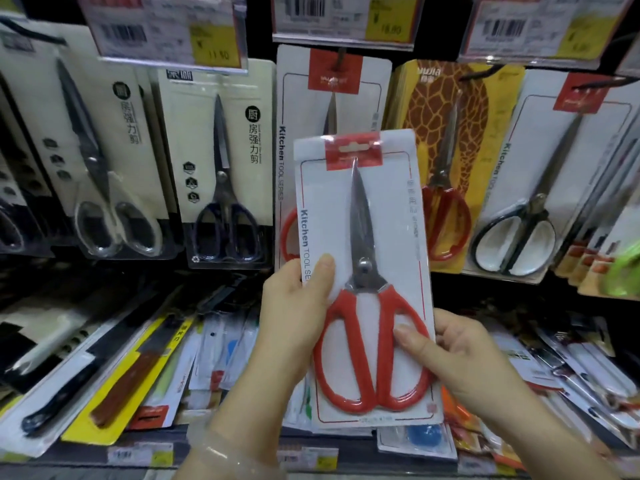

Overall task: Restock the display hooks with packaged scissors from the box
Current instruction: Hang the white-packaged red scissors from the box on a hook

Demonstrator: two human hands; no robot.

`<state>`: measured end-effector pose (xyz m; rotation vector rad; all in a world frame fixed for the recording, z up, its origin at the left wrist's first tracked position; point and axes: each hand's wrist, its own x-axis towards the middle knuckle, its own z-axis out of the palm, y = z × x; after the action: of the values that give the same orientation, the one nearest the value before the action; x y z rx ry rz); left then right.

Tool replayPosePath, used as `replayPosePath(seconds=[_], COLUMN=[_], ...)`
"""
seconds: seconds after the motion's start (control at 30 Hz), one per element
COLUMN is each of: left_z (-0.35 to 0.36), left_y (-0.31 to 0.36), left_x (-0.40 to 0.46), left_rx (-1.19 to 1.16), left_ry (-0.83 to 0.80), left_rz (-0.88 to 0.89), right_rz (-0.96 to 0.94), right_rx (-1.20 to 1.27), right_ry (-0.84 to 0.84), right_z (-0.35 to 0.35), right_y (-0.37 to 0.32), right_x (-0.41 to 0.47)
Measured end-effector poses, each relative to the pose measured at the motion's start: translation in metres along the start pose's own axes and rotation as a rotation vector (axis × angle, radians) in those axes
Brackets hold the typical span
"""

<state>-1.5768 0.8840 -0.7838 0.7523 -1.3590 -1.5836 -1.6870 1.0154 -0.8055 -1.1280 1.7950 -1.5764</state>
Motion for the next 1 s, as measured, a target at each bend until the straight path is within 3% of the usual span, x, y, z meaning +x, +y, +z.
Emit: replayPosePath(seconds=[0.17, 0.37, 0.53, 0.7, 1.0], left_z=[-0.018, -0.024, -0.019, -0.012, 0.001], left_y=[0.007, 0.015, 0.035, 0.045, 0.047], left_x=[0.004, 0.011, 0.019, 0.029, 0.037], left_rx=[0.05, -0.042, -0.166, -0.141, -0.075], left_ry=[-0.014, 0.067, 0.155, 0.254, 0.239], left_rz=[0.152, 0.13, 0.184, 0.288, 0.297], right_rz=[-0.108, -0.125, -0.163, -0.188, -0.197], right_rx=[0.212, 0.295, 0.302, 0.306, 0.344], right_ry=[0.105, 0.299, 0.313, 0.324, 0.37], right_z=[0.022, 0.051, 0.054, 0.056, 0.043], right_y=[-0.022, -0.044, -0.068, -0.07, -0.072], right_x=[0.015, 0.046, 0.059, 0.066, 0.075])
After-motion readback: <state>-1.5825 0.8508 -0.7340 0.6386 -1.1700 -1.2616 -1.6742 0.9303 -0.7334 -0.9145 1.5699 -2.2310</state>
